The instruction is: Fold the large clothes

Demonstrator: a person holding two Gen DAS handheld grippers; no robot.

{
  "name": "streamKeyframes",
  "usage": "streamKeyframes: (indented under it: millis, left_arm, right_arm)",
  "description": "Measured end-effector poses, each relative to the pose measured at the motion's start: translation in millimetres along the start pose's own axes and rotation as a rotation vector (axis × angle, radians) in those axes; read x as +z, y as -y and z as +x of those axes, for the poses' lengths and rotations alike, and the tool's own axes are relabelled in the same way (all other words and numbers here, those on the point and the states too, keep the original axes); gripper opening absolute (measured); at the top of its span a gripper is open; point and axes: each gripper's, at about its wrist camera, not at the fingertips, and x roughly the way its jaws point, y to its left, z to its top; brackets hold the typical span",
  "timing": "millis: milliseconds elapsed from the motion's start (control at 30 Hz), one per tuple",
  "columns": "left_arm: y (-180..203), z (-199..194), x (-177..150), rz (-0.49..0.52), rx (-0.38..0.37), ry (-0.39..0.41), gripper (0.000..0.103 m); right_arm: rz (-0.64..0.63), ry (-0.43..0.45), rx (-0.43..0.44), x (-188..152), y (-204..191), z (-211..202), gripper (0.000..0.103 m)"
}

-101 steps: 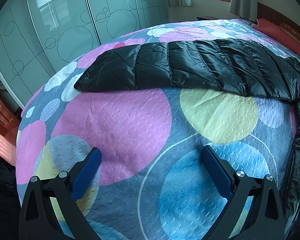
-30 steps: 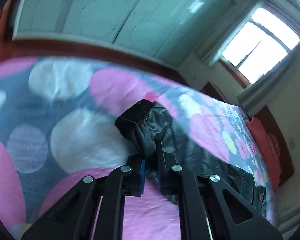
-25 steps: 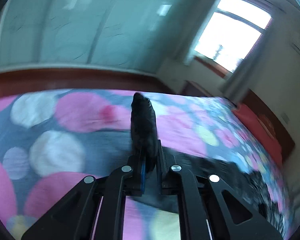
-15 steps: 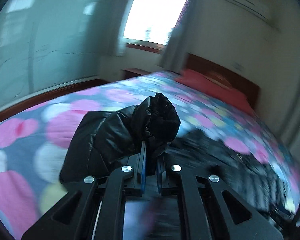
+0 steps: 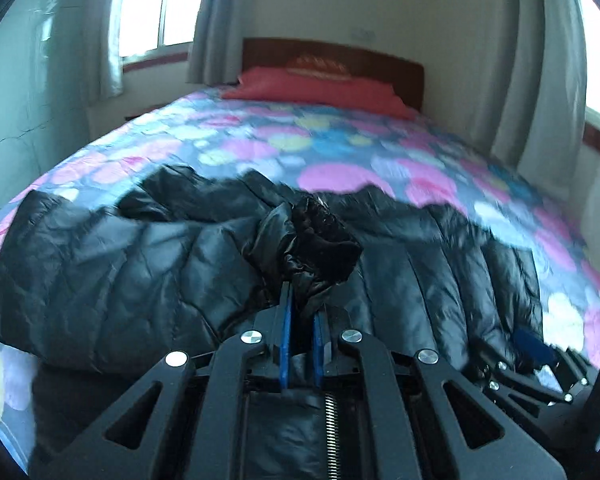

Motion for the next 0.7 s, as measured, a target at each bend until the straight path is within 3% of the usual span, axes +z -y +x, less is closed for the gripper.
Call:
streamKeyframes:
  millis: [100, 167, 267, 467, 700]
  left_arm:
    - [4.1, -8.3, 1.8, 0.026, 0.000, 0.008, 0.014]
    - [5.1, -17.3, 3.7, 0.032, -0.010, 0.014, 0.035]
    - [1.1, -34.4, 2.5, 0.013, -0.024, 0.033, 0.046]
    - [-22.9, -63.9, -5.3, -0.002, -0.011, 0.045, 0.048]
    - [-86.7, -87.3, -12.8, -0.045, 0.112, 0.076, 0.049]
  right_arm:
    - [0.001, 0.000, 0.008, -0.2, -0.3, -1.0, 0.071]
    - [-0.001, -0.004, 0.007, 0.7, -1.4, -1.9, 0.071]
    - [-0.005, -0.009, 0.006, 1.8, -4.5, -8.0, 0.071]
    - [0.016, 0.002, 0.076, 11.3, -22.6, -33.2, 0.071]
    - [-0.004, -0.043, 0.242, 31.3, -88.7, -23.8, 0.078]
